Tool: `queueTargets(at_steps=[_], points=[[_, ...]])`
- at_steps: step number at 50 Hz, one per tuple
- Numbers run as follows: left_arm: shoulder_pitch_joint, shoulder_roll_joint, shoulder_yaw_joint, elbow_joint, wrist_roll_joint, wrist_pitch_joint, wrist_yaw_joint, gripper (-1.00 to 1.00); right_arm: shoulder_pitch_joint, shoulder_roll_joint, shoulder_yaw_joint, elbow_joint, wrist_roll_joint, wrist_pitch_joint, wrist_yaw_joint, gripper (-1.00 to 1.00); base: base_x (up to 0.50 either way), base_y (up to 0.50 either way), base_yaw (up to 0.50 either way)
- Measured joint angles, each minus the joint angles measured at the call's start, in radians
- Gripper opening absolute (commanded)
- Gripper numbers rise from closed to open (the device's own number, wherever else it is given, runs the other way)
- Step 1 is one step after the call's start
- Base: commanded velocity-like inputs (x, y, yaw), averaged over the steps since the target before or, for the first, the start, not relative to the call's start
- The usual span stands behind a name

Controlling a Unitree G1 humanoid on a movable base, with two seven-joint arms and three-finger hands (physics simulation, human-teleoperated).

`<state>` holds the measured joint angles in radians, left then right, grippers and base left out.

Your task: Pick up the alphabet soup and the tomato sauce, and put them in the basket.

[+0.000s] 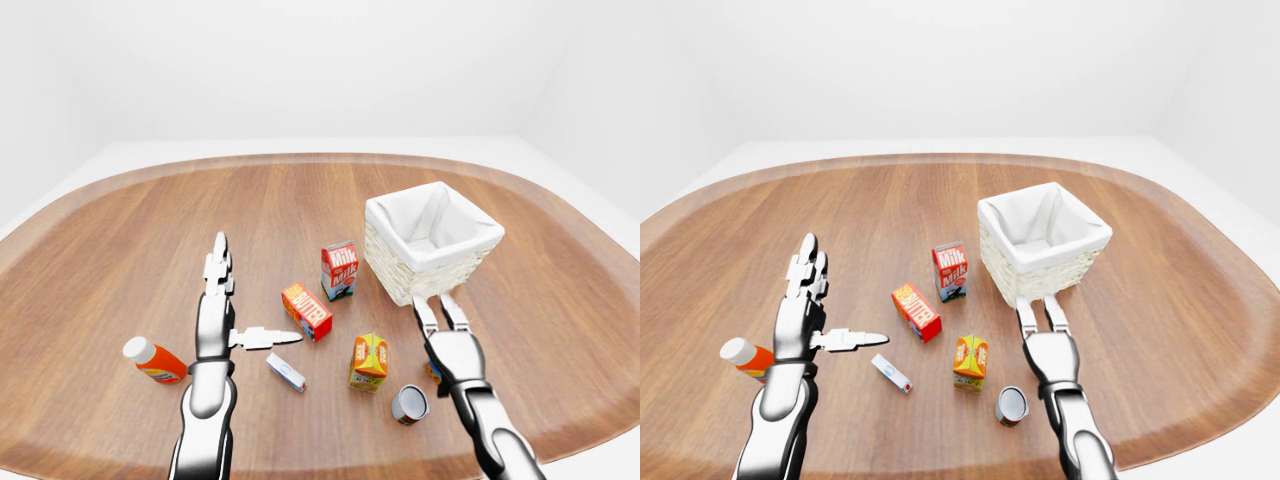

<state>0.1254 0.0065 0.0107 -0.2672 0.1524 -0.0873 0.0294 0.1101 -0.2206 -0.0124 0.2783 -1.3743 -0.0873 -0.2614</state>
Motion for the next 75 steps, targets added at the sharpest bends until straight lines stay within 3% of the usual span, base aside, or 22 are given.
queueTargets(at_steps=[44,75], points=[[0.000,0.000,0.000,0.003,-0.001,0.000,0.000,1.00,-0.071,-0.058,-0.014,0.218,0.061,0.000,-0.104,1.00,0.00,0.00,0.00],[-0.002,0.000,0.001,0.009,-0.002,0.000,0.001,1.00,-0.161,-0.077,0.027,0.424,0.101,0.000,-0.184,1.00,0.00,0.00,0.00]])
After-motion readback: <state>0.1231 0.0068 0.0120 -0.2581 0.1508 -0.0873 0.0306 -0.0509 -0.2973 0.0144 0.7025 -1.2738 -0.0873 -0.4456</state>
